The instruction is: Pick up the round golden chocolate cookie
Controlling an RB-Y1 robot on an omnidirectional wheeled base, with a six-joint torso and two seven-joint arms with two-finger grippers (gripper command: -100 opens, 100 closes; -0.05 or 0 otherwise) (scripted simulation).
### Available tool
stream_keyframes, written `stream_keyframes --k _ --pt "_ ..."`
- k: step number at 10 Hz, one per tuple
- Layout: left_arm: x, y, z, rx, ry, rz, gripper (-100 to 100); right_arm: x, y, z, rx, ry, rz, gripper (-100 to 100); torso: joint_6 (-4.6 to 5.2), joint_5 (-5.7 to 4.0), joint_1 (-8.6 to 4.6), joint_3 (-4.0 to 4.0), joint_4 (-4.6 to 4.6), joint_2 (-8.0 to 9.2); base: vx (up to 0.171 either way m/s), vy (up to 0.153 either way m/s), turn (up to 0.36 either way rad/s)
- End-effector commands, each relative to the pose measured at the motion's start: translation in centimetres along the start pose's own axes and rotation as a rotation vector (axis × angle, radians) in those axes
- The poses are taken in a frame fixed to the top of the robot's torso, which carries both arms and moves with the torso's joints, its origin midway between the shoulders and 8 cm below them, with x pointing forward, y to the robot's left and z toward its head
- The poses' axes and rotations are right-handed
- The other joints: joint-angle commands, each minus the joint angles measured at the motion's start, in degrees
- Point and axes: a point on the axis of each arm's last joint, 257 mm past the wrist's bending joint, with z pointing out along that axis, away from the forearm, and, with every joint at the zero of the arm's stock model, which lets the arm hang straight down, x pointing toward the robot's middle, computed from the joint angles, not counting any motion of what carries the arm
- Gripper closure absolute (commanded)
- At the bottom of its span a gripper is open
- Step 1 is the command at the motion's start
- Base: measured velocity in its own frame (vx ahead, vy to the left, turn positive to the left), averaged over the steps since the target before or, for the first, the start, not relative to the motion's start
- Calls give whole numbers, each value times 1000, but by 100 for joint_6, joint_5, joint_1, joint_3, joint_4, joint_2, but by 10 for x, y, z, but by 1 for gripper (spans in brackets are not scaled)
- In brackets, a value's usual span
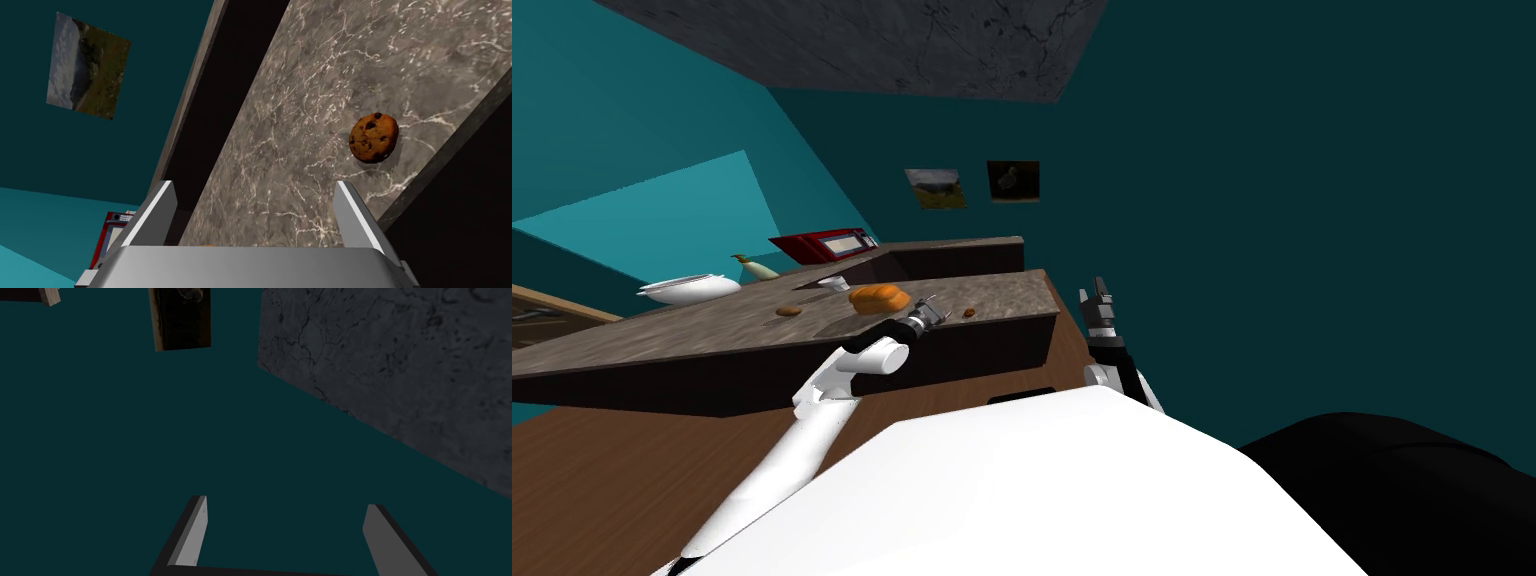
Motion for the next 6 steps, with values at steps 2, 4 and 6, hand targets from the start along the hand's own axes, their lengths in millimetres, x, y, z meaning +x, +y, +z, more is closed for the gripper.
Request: stream_keyframes --k 2,4,6 --pt "-10 9 1 -51 -35 -19 -100 0 0 0 0 0 0 0 -1 1 3 1 0 1 16 -14 -14" --pt "-23 18 3 -108 -74 -53 -100 0 0 0 0 0 0 0 0 2 8 1 0 2 21 -13 -51" --pt "-36 27 3 -164 -115 -89 -100 0 0 0 0 0 0 0 0 1 6 -2 -1 -3 35 -16 -53"
